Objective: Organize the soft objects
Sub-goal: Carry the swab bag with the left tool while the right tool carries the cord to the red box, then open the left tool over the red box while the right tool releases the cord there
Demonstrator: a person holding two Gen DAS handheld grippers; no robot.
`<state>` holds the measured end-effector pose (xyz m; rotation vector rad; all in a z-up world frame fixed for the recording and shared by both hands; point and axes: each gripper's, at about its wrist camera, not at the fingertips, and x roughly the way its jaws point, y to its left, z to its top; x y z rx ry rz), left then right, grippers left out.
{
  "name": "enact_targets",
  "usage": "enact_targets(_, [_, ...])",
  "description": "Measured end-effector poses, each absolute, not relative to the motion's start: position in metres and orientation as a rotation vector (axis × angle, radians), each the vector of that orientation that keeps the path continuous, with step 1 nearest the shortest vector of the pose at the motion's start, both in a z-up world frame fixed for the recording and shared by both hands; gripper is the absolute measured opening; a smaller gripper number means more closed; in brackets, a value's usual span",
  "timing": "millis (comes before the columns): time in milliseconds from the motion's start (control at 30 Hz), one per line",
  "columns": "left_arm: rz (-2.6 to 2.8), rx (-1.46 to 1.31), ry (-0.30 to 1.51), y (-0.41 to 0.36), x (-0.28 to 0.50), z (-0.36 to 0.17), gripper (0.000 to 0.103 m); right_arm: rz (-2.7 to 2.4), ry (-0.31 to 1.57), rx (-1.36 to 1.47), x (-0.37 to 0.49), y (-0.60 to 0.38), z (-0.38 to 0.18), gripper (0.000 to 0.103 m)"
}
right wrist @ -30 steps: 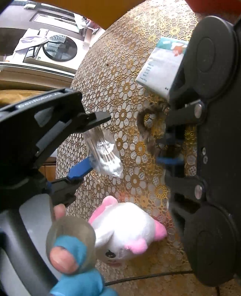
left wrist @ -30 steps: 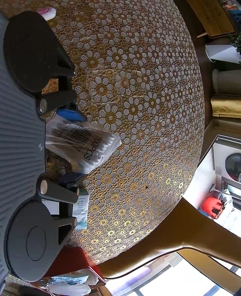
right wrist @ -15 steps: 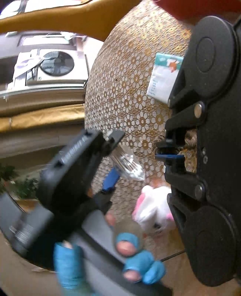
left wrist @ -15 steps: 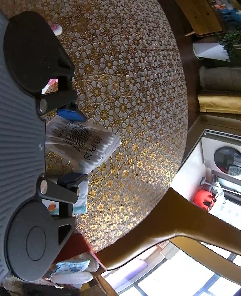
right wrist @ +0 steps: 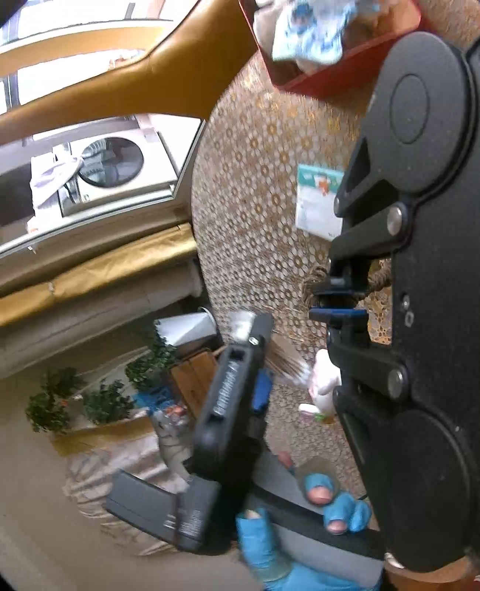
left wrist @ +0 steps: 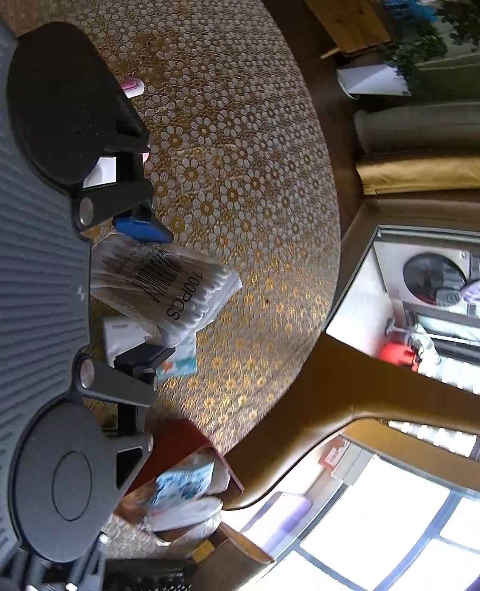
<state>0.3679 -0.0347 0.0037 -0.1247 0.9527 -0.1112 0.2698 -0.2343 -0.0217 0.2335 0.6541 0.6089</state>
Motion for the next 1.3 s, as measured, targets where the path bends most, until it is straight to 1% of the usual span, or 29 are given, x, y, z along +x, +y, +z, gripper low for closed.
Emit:
enact_targets(300, [-0.222, -0.049, 0.9, -0.08, 0.339, 0.031, 0.056, 0.55, 0.589, 0.294, 0.255, -0.288, 0.011, 0.006])
enact_targets(600, [-0.333, 0.049, 0.882, -0.143, 0.328, 0.031, 0.056, 0.448, 0.54, 0.3, 0.255, -0.342, 0.022, 0.006])
enact_targets(900, [-0.419, 0.091, 0.917, -0.216, 0.344, 0.012, 0.056, 0.324, 0.537, 0.303, 0.272, -0.397, 0.006, 0.006])
enact_targets(1300, [-0.512, 0.112, 0.934, -0.295, 0.379, -0.031, 0.056, 0.216, 0.565, 0.331, 0.307, -0.441, -0.042, 0.006])
